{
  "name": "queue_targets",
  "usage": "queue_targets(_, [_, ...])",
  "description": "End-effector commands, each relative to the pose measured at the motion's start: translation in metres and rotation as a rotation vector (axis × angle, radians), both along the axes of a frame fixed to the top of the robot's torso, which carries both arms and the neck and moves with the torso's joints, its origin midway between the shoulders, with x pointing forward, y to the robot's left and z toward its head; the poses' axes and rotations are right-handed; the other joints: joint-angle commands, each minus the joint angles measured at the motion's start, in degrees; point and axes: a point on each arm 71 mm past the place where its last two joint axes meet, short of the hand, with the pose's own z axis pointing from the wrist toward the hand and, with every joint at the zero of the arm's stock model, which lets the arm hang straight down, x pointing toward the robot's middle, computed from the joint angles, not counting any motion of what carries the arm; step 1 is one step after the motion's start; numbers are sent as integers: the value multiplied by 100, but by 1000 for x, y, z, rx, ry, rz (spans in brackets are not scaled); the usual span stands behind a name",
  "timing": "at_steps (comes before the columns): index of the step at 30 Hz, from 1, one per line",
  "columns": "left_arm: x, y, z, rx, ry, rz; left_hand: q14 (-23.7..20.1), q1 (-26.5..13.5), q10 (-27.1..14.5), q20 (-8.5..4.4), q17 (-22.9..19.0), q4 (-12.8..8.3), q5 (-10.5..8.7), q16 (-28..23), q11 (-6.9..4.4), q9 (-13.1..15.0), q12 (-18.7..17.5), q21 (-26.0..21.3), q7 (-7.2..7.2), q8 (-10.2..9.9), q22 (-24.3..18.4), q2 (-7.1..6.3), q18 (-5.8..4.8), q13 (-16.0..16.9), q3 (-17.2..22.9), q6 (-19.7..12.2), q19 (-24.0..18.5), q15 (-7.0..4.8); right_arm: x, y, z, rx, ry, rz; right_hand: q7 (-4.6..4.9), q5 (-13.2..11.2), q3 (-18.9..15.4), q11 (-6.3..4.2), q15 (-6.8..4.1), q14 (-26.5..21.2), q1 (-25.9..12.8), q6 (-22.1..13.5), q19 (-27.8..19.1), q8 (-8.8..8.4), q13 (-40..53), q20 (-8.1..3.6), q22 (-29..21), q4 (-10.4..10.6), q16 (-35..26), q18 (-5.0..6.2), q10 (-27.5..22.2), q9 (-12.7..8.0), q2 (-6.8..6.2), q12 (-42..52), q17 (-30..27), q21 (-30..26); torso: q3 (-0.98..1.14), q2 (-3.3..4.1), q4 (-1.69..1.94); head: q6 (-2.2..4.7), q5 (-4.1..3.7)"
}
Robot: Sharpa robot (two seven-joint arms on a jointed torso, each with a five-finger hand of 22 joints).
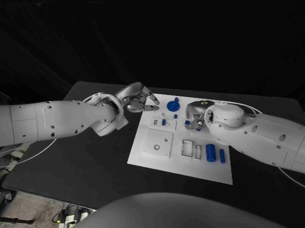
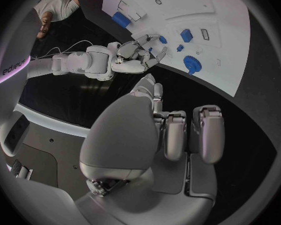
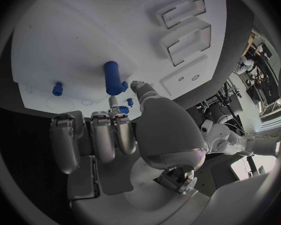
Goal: Assemble the parts on the task board
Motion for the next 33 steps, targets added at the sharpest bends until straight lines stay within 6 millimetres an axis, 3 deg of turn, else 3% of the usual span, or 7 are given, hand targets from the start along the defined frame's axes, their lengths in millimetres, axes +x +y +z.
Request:
queue_targets(1, [0,-1,-1,8,19,-10,603,1,596,13,1510,-3,-23,14,4,-7,1,2,-14,-36,1422,45,-114,1507,42,21,466,15,-1,3,-2,15,15,29,-15,66,78,-3,19,608,-75,99,462,-27,1506,29,1439,-10,20,-30,616,13,0,16,1509,-17,3,0,5,0,10])
queue_targets(6, [-1,0,-1,9,21,-8,603,1,596,13,1510,-3,-23,14,4,-7,1,2,-14,-36,1422,45,-114,1507,42,21,466,15,-2,3,-6,6,33,32,-43,100,209,-28,-3,608,-58,233,464,-42,1506,10,1440,-74,20,-30,616,32,-45,16,1509,-15,1,1,2,0,25])
queue_targets(15, [0,-1,-1,10,28,-12,603,-5,596,12,1510,-4,-31,14,3,-8,1,-2,-16,-35,1421,55,-113,1507,44,23,464,14,-3,2,-11,-14,47,23,-27,-49,380,-15,1,608,-62,302,425,-132,1506,3,1420,-175,20,-15,616,60,-131,16,1509,-64,2,2,-1,0,11])
queue_targets(23, [-1,-2,-3,14,45,-14,603,-38,596,8,1510,-7,-57,14,-13,1,1,-7,-44,-2,1419,140,-112,1507,66,86,462,7,-3,1,-15,-48,67,15,2,241,735,11,26,608,96,341,321,-245,1506,25,1368,-446,20,24,616,111,-211,16,1509,-190,4,2,1,0,52])
queue_targets(28, [-1,-3,-3,15,51,-17,603,-39,596,6,1510,-8,-57,14,-18,2,1,-12,-50,4,1417,155,-110,1507,71,96,459,3,-4,1,-17,-54,73,15,38,273,873,40,48,608,79,237,253,-350,1506,43,1334,-540,20,49,616,127,-271,16,1509,-273,0,-1,0,0,70])
queue_targets(33, [-1,-3,-4,17,57,-18,603,-39,596,3,1510,-9,-56,14,-23,2,1,-20,-55,7,1415,174,-108,1507,78,101,455,-1,-4,0,-18,-53,72,13,106,112,993,105,106,608,40,-9,142,-494,1506,93,1280,-639,20,88,616,165,-304,16,1509,-407,-2,0,-2,0,80])
